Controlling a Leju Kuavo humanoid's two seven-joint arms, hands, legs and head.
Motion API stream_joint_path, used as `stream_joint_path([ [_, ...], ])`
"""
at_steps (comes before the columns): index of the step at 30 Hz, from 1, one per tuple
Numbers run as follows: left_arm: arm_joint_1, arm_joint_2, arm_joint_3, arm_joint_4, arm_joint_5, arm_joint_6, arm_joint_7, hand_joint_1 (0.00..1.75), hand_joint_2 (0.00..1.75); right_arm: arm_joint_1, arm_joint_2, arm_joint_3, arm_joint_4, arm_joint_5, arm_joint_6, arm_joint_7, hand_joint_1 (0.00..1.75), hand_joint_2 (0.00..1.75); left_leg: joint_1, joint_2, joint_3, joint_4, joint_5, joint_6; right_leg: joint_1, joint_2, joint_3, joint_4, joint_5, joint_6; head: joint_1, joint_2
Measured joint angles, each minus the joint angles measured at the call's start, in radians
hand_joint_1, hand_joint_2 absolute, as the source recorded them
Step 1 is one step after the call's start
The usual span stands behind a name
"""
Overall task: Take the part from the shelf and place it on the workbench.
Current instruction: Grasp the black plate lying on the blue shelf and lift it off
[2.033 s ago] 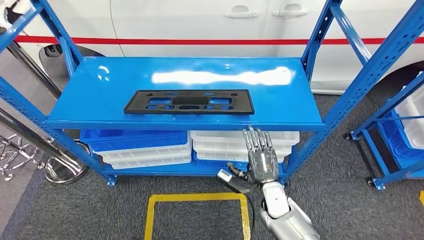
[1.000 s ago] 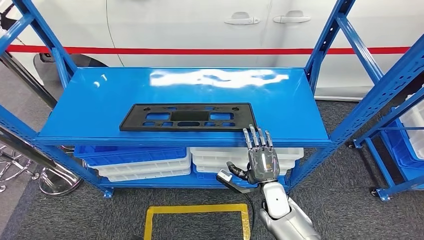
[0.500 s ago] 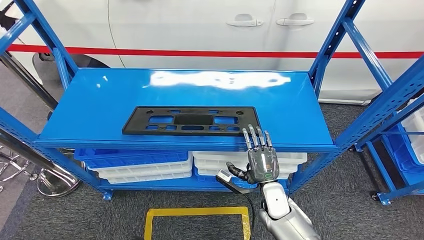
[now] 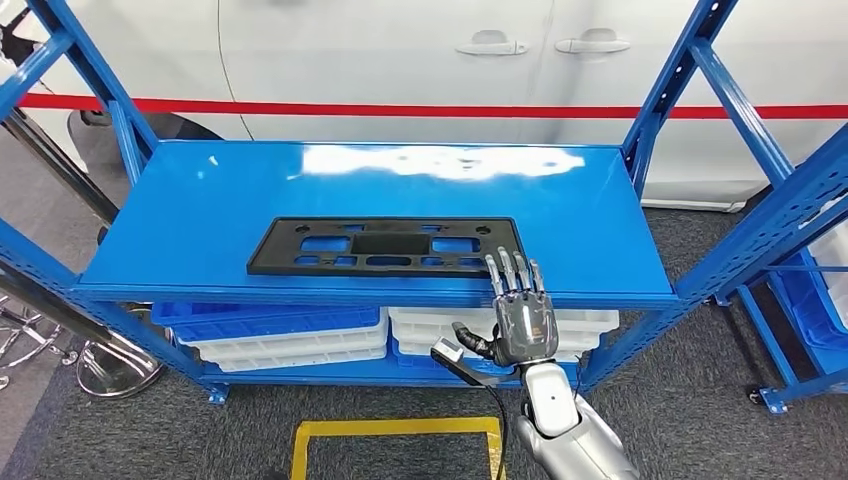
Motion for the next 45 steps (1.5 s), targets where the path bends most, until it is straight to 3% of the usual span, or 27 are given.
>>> stream_joint_path([
  [3, 0.0, 0.001, 0.0, 0.0, 0.0, 0.001, 0.0, 0.0, 0.0, -0.001, -0.001, -0.001, 0.0, 0.0, 0.0, 0.0, 0.0, 0.0, 0.002, 0.001, -0.012, 0.034, -0.028, -0.016, -0.01, 0.0, 0.01, -0.013, 0.004, -0.013, -0.001, 0.0],
  [6, 0.0, 0.001, -0.001, 0.0, 0.0, 0.001, 0.0, 0.0, 0.0, 0.001, -0.001, -0.001, 0.0, 0.0, 0.0, 0.0, 0.0, 0.0, 0.01, 0.002, -0.103, 0.216, -0.113, -0.032, -0.011, -0.003, 0.014, -0.016, 0.002, -0.022, -0.003, 0.0],
  [7, 0.001, 0.001, -0.001, 0.0, 0.0, 0.001, 0.0, 0.0, 0.0, 0.003, -0.001, -0.002, 0.0, 0.0, 0.0, 0.0, 0.0, 0.0, 0.012, 0.002, -0.133, 0.27, -0.128, -0.035, -0.011, -0.003, 0.014, -0.015, 0.001, -0.023, -0.003, 0.0],
  [8, 0.002, 0.001, -0.001, 0.0, 0.0, 0.001, 0.0, 0.0, 0.0, 0.004, -0.001, -0.002, 0.0, 0.0, 0.0, 0.0, 0.0, 0.0, 0.014, 0.002, -0.15, 0.293, -0.125, -0.037, -0.01, -0.003, 0.014, -0.013, -0.002, -0.023, -0.003, 0.0],
  [9, 0.003, 0.001, -0.001, 0.0, 0.0, 0.001, 0.001, 0.0, 0.0, 0.004, -0.001, -0.002, 0.0, 0.0, 0.0, 0.0, 0.0, 0.0, 0.015, 0.002, -0.147, 0.278, -0.102, -0.039, -0.011, -0.002, 0.015, -0.011, -0.005, -0.022, -0.003, 0.0],
  [11, 0.002, 0.001, -0.001, 0.0, 0.0, 0.002, 0.001, 0.0, 0.0, 0.004, -0.001, -0.004, 0.0, 0.0, 0.0, 0.0, 0.0, 0.0, 0.016, 0.003, -0.097, 0.16, -0.024, -0.036, -0.011, -0.001, 0.021, -0.007, -0.012, -0.017, -0.003, 0.0],
  [13, -0.001, 0.002, -0.001, 0.0, 0.0, 0.002, 0.001, 0.0, 0.0, 0.003, -0.001, -0.005, 0.0, 0.0, 0.0, 0.0, 0.0, 0.0, 0.013, 0.003, -0.044, 0.048, 0.017, -0.029, -0.007, 0.0, 0.024, -0.002, -0.02, -0.008, -0.003, 0.0],
  [16, -0.001, 0.002, -0.001, 0.0, 0.0, 0.002, 0.001, 0.0, 0.0, 0.002, -0.001, -0.006, -0.002, 0.0, 0.0, 0.0, 0.0, 0.0, 0.01, 0.002, -0.03, 0.014, 0.014, -0.012, -0.004, -0.001, 0.023, 0.0, -0.024, 0.008, -0.003, 0.0],
  [18, 0.0, 0.001, -0.001, 0.0, 0.0, 0.002, 0.001, 0.0, 0.0, 0.002, -0.001, -0.009, -0.005, 0.0, 0.0, 0.0, 0.0, 0.0, 0.013, 0.003, -0.024, 0.006, 0.017, 0.001, -0.007, -0.002, 0.015, 0.024, -0.043, 0.018, -0.003, 0.0],
  [19, 0.0, 0.001, -0.002, 0.0, 0.0, 0.002, 0.001, 0.0, 0.0, 0.001, -0.001, -0.011, -0.007, 0.0, 0.0, 0.0, 0.0, 0.0, 0.014, 0.003, -0.021, 0.002, 0.017, 0.007, -0.008, -0.002, -0.003, 0.065, -0.067, 0.022, -0.003, 0.0],
  [21, -0.002, 0.0, -0.002, 0.0, -0.001, 0.002, 0.001, 0.0, 0.0, 0.002, -0.001, -0.014, -0.008, 0.0, -0.001, -0.001, 0.0, 0.0, 0.013, 0.004, -0.019, 0.001, 0.015, 0.016, -0.01, -0.002, -0.07, 0.194, -0.127, 0.027, -0.003, 0.0],
  [22, -0.002, 0.0, -0.002, 0.0, -0.001, 0.002, 0.001, 0.0, 0.0, 0.004, -0.001, -0.014, -0.008, 0.0, -0.001, -0.002, 0.0, 0.0, 0.012, 0.004, -0.018, 0.002, 0.013, 0.018, -0.011, -0.002, -0.105, 0.255, -0.147, 0.029, -0.003, 0.0],
  [23, -0.002, 0.0, -0.002, 0.0, -0.002, 0.002, 0.001, 0.0, 0.0, 0.007, -0.001, -0.015, -0.008, 0.0, -0.001, -0.005, 0.0, 0.0, 0.012, 0.004, -0.016, 0.002, 0.011, 0.019, -0.011, -0.002, -0.126, 0.287, -0.147, 0.03, -0.003, 0.0],
  [24, -0.001, 0.0, -0.002, 0.0, -0.003, 0.001, 0.001, 0.0, 0.0, 0.008, -0.001, -0.017, -0.008, 0.0, -0.001, -0.007, 0.0, 0.0, 0.012, 0.003, -0.013, 0.003, 0.009, 0.019, -0.012, -0.002, -0.129, 0.281, -0.126, 0.03, -0.003, 0.0],
  [25, -0.001, 0.0, -0.002, 0.0, -0.004, 0.0, 0.001, 0.0, 0.0, 0.008, -0.001, -0.02, -0.008, 0.0, -0.001, -0.009, 0.0, 0.0, 0.012, 0.002, -0.009, 0.003, 0.006, 0.018, -0.012, -0.002, -0.112, 0.235, -0.089, 0.028, -0.003, 0.0],
  [27, -0.001, -0.001, -0.002, 0.0, -0.005, 0.0, 0.001, 0.0, 0.0, 0.003, -0.001, -0.025, -0.008, 0.0, -0.001, -0.01, 0.0, 0.0, 0.01, 0.0, -0.001, 0.006, -0.002, 0.011, -0.009, -0.003, -0.051, 0.096, -0.015, 0.019, -0.002, 0.0],
  [28, -0.002, -0.002, -0.002, 0.0, -0.006, 0.0, 0.001, 0.0, 0.0, 0.001, -0.001, -0.027, -0.008, 0.0, -0.001, -0.011, 0.0, 0.0, 0.008, 0.0, 0.0, 0.007, -0.005, 0.007, -0.007, -0.002, -0.029, 0.046, 0.003, 0.015, -0.003, 0.0],
  [30, -0.003, -0.003, -0.002, 0.0, -0.006, 0.0, 0.001, 0.0, 0.0, 0.0, -0.001, -0.03, -0.009, 0.0, -0.001, -0.012, 0.0, 0.0, 0.005, 0.0, 0.0, 0.008, -0.009, -0.003, -0.002, -0.001, -0.016, 0.011, 0.005, 0.009, -0.003, 0.0],
  [33, -0.003, -0.003, -0.002, 0.0, -0.006, 0.0, 0.001, 0.0, 0.0, 0.0, -0.001, -0.036, -0.009, 0.0, -0.002, -0.014, 0.0, 0.0, 0.006, 0.001, -0.001, 0.02, -0.024, -0.018, -0.009, 0.001, -0.009, 0.001, 0.005, -0.006, -0.003, 0.0],
  [35, -0.003, -0.002, -0.002, 0.0, -0.006, 0.0, 0.001, 0.0, 0.0, -0.002, -0.001, -0.039, -0.009, 0.0, -0.002, -0.014, 0.0, 0.0, 0.01, 0.002, -0.036, 0.099, -0.068, -0.026, -0.012, -0.001, 0.0, -0.006, 0.005, -0.018, -0.003, 0.0],
  [37, -0.002, -0.002, -0.002, 0.0, -0.006, 0.0, 0.001, 0.0, 0.0, 0.0, 0.0, -0.039, -0.009, 0.0, -0.002, -0.015, 0.0, 0.0, 0.012, 0.002, -0.105, 0.234, -0.125, -0.034, -0.011, -0.001, 0.004, -0.006, 0.0, -0.023, -0.003, 0.0],
  [38, -0.001, -0.002, -0.002, 0.0, -0.006, 0.0, 0.001, 0.0, 0.0, 0.001, 0.0, -0.039, -0.009, 0.0, -0.002, -0.015, 0.0, 0.0, 0.013, 0.002, -0.135, 0.284, -0.138, -0.036, -0.011, -0.001, 0.006, -0.006, -0.002, -0.024, -0.003, 0.0],
  [39, 0.0, -0.002, -0.002, 0.0, -0.006, 0.0, 0.001, 0.0, 0.0, 0.003, 0.0, -0.039, -0.008, 0.0, -0.002, -0.015, 0.0, 0.0, 0.014, 0.002, -0.147, 0.298, -0.13, -0.037, -0.011, -0.001, 0.008, -0.006, -0.004, -0.023, -0.003, 0.0],
  [40, 0.0, -0.002, -0.002, 0.0, -0.006, 0.0, 0.001, 0.0, 0.0, 0.003, 0.0, -0.039, -0.008, 0.0, -0.002, -0.015, 0.0, 0.0, 0.014, 0.002, -0.139, 0.271, -0.103, -0.037, -0.011, 0.0, 0.012, -0.005, -0.007, -0.022, -0.003, 0.0],
  [43, -0.002, -0.002, -0.002, 0.0, -0.006, 0.0, 0.001, 0.0, 0.0, 0.003, 0.0, -0.039, -0.008, 0.0, -0.002, -0.015, 0.0, 0.0, 0.012, 0.002, -0.053, 0.078, -0.003, -0.026, -0.009, 0.002, 0.022, -0.001, -0.019, -0.012, -0.003, 0.0],
  [45, -0.003, -0.002, -0.003, 0.0, -0.007, 0.0, 0.001, 0.0, 0.0, 0.002, 0.0, -0.039, -0.008, 0.0, -0.002, -0.015, 0.0, 0.0, 0.007, 0.001, -0.024, 0.014, 0.012, -0.018, -0.007, 0.002, 0.023, 0.0, -0.023, -0.002, -0.003, 0.0],
])
